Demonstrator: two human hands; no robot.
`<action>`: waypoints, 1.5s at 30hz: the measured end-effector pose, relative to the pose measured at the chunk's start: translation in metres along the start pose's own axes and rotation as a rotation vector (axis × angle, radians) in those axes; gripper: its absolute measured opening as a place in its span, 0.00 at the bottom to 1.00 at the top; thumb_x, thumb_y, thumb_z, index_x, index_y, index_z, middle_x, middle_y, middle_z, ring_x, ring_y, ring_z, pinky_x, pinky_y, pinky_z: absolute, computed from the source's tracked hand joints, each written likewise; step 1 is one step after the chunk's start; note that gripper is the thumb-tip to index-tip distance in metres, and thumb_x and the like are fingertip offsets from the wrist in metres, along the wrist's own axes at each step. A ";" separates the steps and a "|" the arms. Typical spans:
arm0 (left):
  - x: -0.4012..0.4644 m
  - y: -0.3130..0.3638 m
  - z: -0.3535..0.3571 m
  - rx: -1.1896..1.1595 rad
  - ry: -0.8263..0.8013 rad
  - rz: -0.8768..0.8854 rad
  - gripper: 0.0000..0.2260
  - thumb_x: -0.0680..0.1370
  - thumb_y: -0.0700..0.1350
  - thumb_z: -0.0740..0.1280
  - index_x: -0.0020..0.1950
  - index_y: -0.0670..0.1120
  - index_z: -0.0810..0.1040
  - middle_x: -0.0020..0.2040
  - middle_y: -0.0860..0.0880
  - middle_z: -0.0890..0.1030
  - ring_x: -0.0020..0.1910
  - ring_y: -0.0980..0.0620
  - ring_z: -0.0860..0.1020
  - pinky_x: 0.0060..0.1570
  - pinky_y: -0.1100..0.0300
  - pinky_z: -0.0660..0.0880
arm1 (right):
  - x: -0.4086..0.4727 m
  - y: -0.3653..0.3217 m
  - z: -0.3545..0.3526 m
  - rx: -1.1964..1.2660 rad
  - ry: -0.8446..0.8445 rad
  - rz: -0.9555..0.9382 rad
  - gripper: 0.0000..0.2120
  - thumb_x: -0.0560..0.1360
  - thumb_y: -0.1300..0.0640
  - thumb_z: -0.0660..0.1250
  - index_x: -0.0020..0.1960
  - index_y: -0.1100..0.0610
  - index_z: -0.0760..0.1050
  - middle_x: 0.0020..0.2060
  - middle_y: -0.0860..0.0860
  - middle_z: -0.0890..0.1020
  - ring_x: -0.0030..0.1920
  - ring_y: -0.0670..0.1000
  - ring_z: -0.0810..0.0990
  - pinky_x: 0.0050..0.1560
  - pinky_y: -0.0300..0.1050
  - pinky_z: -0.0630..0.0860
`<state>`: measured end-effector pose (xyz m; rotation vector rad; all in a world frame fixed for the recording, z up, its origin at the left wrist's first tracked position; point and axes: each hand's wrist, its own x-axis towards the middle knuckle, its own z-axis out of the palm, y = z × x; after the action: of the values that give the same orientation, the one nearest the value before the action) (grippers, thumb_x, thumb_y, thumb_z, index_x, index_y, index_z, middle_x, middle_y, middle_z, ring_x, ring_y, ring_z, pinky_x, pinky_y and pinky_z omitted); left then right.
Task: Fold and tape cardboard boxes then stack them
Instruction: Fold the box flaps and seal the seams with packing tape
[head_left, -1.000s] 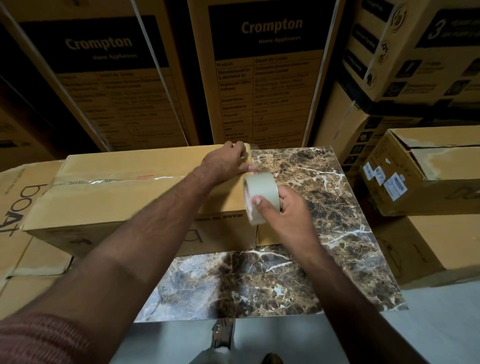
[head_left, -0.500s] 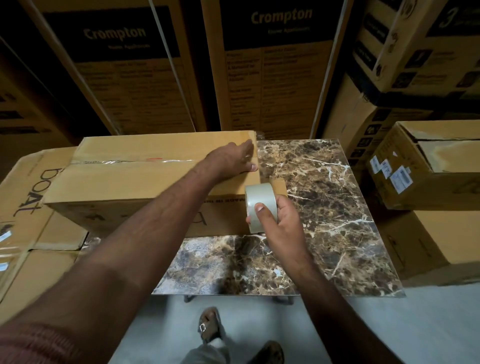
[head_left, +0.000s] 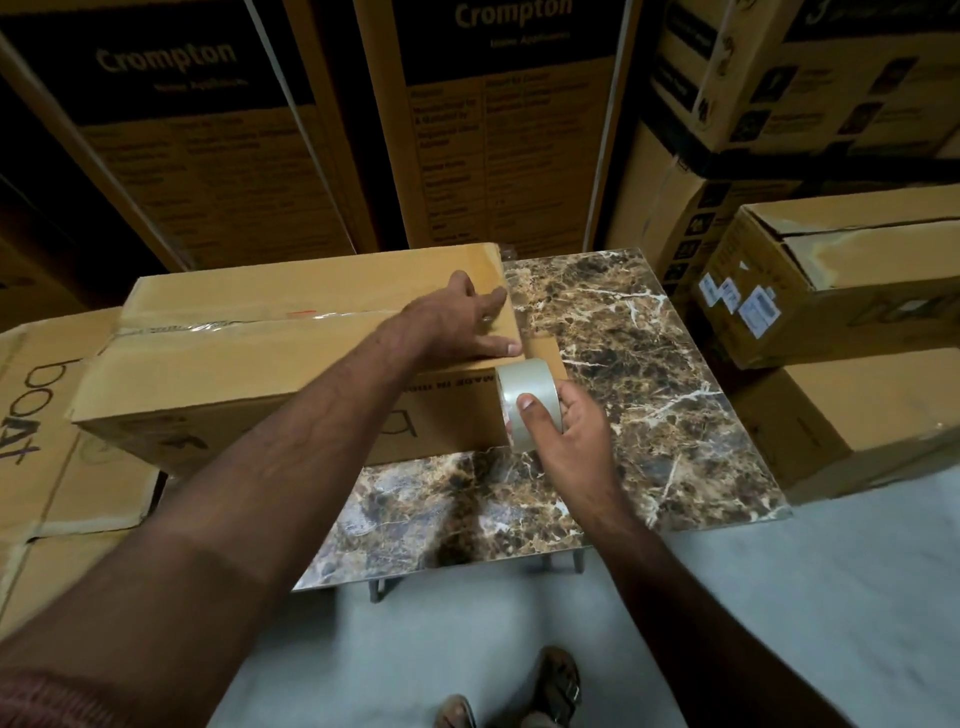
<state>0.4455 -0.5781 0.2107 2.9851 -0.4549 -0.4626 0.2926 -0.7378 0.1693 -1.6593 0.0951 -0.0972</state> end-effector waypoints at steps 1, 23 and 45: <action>0.001 0.001 -0.003 0.013 -0.040 0.000 0.44 0.72 0.73 0.63 0.82 0.58 0.49 0.76 0.44 0.56 0.72 0.40 0.65 0.69 0.43 0.69 | -0.002 0.001 0.002 0.006 0.010 0.004 0.05 0.80 0.57 0.69 0.48 0.48 0.76 0.42 0.54 0.85 0.40 0.53 0.85 0.33 0.42 0.79; -0.033 0.012 0.034 0.220 0.208 0.179 0.38 0.76 0.70 0.57 0.81 0.53 0.56 0.82 0.46 0.53 0.74 0.40 0.67 0.62 0.42 0.76 | -0.027 0.054 0.018 -0.085 0.095 0.101 0.03 0.81 0.55 0.66 0.51 0.54 0.76 0.42 0.53 0.84 0.36 0.50 0.82 0.30 0.42 0.77; -0.033 0.019 0.036 0.235 0.223 0.146 0.38 0.79 0.66 0.61 0.82 0.50 0.50 0.83 0.49 0.51 0.69 0.43 0.73 0.55 0.49 0.77 | 0.002 0.037 0.018 -0.241 -0.025 0.166 0.09 0.82 0.50 0.64 0.55 0.56 0.75 0.49 0.57 0.82 0.49 0.59 0.82 0.48 0.56 0.80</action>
<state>0.3990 -0.5876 0.1885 3.1417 -0.7447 -0.0653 0.2961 -0.7239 0.1304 -1.8850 0.2318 0.0635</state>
